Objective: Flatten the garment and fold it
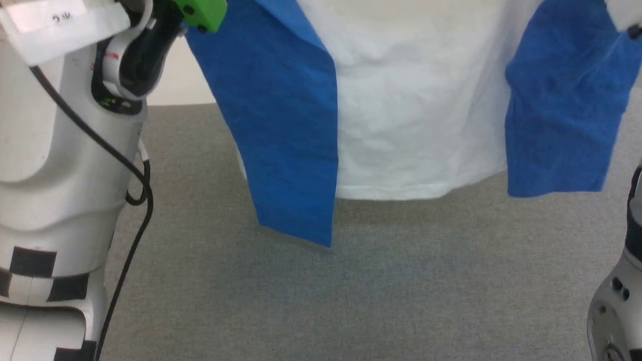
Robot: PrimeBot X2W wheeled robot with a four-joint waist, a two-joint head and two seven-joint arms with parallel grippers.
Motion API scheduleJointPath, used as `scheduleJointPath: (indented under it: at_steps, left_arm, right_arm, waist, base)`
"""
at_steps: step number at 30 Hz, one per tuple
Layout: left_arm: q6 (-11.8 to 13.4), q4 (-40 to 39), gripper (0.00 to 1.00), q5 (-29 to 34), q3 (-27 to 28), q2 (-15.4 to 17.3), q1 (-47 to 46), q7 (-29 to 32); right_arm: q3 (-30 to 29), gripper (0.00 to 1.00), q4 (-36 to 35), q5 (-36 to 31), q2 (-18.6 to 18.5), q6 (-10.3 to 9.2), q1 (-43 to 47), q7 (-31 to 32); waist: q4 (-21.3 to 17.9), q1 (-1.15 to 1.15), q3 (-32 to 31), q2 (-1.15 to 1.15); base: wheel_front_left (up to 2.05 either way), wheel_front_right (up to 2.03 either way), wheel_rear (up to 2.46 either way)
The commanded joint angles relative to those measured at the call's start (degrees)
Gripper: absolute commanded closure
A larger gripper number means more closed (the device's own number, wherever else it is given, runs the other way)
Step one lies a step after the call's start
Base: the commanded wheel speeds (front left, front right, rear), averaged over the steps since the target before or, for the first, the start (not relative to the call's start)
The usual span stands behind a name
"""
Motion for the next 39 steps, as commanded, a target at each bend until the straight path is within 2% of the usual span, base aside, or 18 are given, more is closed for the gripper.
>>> scheduleJointPath:
  at_steps: [1, 5, 9, 15, 22, 26, 32, 36, 39]
  left_arm:
    - [0.52, 0.64, 1.0, 1.23, -0.26, 0.33, -1.7, 0.41]
    - [1.63, 2.38, 1.0, 2.73, -0.3, 0.24, -5.22, 0.5]
    - [2.67, 5.34, 1.0, 6.65, -0.68, 0.28, -12.31, -1.78]
    - [3.3, 10.67, 1.0, 11.7, -1.03, -0.31, -22.29, -8.48]
    - [3.35, 17.12, 1.0, 14.24, -1.18, -1.04, -28.45, -15.35]
    - [1.18, 21.06, 1.0, 13.98, -1.76, -1.05, -28.97, -18.59]
    - [-3.66, 24.19, 1.0, 12.07, -3.36, 0.22, -25.77, -19.12]
    - [-6.33, 22.05, 1.0, 10.61, -6.62, 2.23, -21.95, -16.86]
    - [-7.02, 17.91, 1.0, 8.82, -9.05, 3.74, -18.97, -14.83]
  right_arm:
    - [-0.37, 1.0, 1.53, -0.46, 0.01, -0.09, -1.86, 0.66]
    - [-0.24, 1.0, 6.02, -2.43, 0.07, -0.09, -6.17, 0.82]
    - [0.13, 1.0, 12.91, -6.07, -0.15, -0.09, -13.67, -3.15]
    - [-0.34, 1.0, 20.44, -10.72, -0.12, -0.09, -24.2, -9.31]
    - [-1.72, 1.0, 28.6, -16.25, -0.14, -0.09, -32.43, -15.95]
    - [-2.25, 1.0, 32.91, -17.93, 0.27, -0.09, -34.38, -18.9]
    - [2.42, 1.0, 36.2, -15.43, -1.9, -0.09, -31.24, -20.11]
    - [6.66, 1.0, 34.1, -10.35, -5.57, -0.09, -26.32, -18.7]
    - [8.54, 1.0, 30.1, -5.93, -8.59, -0.09, -22.42, -17.2]
  waist:
    - [-0.77, 0.0, 3.26, 0.0]
    - [-1.45, 0.0, 8.17, 0.0]
    - [-2.22, 0.0, 15.25, 0.0]
    - [-2.2, 0.0, 23.24, 0.0]
    - [-1.39, 0.0, 29.27, 0.0]
    - [-0.76, 0.0, 31.86, 0.0]
    - [0.12, 0.0, 32.45, 0.0]
    - [0.69, 0.0, 31.29, 0.0]
    - [1.11, 0.0, 30.59, 0.0]
  base:
    - [0.0, 0.0, 0.0]
    - [0.0, 0.0, 0.0]
    - [0.0, 0.0, 0.0]
    - [0.0, 0.0, 0.0]
    - [0.0, 0.0, 0.0]
    - [0.0, 0.0, 0.0]
    - [0.0, 0.0, 0.0]
    - [0.0, 0.0, 0.0]
    - [0.0, 0.0, 0.0]
